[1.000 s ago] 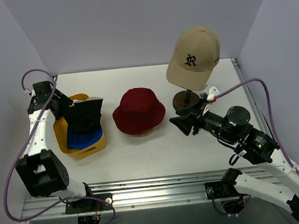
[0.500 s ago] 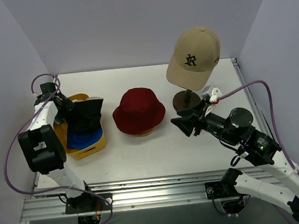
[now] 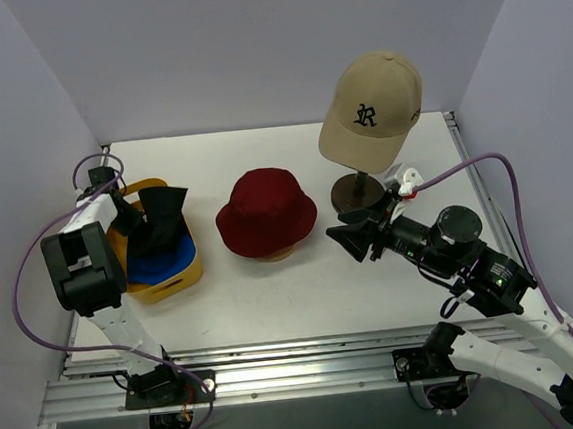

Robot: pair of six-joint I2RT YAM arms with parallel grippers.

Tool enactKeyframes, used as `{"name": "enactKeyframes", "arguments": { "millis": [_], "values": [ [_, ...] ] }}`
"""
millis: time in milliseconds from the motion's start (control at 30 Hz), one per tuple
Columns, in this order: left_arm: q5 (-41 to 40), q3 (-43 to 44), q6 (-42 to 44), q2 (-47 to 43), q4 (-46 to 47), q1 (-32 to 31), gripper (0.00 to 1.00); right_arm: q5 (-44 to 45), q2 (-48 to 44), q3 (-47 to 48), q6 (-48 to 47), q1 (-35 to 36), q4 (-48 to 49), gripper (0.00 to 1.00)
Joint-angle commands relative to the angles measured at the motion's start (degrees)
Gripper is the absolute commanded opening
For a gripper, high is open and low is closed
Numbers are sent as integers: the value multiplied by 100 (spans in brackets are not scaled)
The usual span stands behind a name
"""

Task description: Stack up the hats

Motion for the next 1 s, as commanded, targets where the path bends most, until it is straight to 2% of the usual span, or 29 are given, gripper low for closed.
{"name": "enactKeyframes", "arguments": {
  "millis": [0,33,167,500,800,967],
  "values": [
    [46,198,-42,-5,209,35,14,95,-81,-20,24,56,257,39],
    [46,234,-41,-58,148,43,3,95,-72,-20,16,56,266,39],
    [28,497,29,-409,-142,35,2,86,-46,-20,24,65,266,39],
    [37,796,-68,-2026,-345,35,2,95,-46,-56,33,73,301,39],
    [28,832,55,-2493,-486,35,2,77,-28,-56,33,82,310,39],
    [-279,832,134,-2677,-512,35,2,42,-37,-56,24,82,310,39]
  ]
}}
